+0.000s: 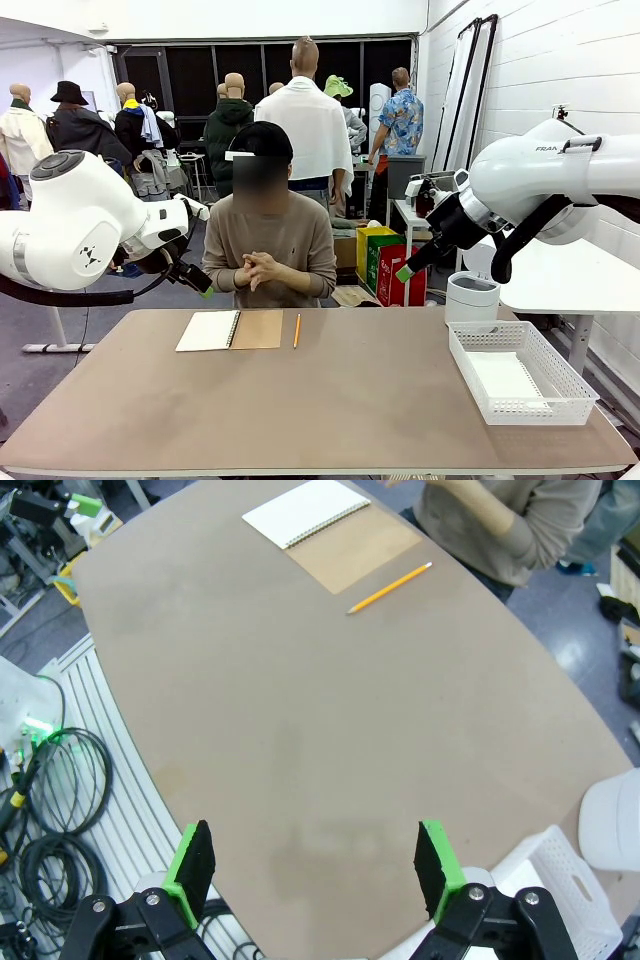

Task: Sort the paper based on its condition.
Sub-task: If a person hands you a paper, place it in the Organizing basket , and if it's crumpled, put it in the Trash can.

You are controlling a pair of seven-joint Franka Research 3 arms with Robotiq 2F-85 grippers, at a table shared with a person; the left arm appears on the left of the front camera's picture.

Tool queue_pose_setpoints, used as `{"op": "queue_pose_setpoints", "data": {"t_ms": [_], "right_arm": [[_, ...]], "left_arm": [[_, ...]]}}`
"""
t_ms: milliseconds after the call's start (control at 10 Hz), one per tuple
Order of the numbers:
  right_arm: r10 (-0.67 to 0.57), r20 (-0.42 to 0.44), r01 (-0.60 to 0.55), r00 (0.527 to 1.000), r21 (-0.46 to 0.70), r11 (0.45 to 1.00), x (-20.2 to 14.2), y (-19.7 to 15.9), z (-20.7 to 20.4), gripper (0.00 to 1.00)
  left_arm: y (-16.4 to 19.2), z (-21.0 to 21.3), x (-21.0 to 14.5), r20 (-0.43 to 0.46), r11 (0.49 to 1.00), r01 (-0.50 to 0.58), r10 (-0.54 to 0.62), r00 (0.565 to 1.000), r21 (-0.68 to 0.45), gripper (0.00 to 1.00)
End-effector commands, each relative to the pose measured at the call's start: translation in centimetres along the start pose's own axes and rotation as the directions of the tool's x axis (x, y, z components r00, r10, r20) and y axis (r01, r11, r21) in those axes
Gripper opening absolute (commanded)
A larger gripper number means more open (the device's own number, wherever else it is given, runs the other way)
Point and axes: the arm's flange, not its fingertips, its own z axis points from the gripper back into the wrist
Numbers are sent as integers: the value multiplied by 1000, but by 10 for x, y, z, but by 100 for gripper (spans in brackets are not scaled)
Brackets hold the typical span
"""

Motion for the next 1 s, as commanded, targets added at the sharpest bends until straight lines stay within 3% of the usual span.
{"op": "queue_pose_setpoints", "data": {"t_ms": [0, 900], "right_arm": [[-2, 0, 2, 1000, 1, 1000, 0, 0, 0, 100], [-2, 0, 2, 1000, 1, 1000, 0, 0, 0, 100]], "left_arm": [[1, 0, -1, 0, 1000, -3, 3, 1000, -2, 100], [1, 0, -1, 0, 1000, -3, 3, 1000, -2, 100]]}}
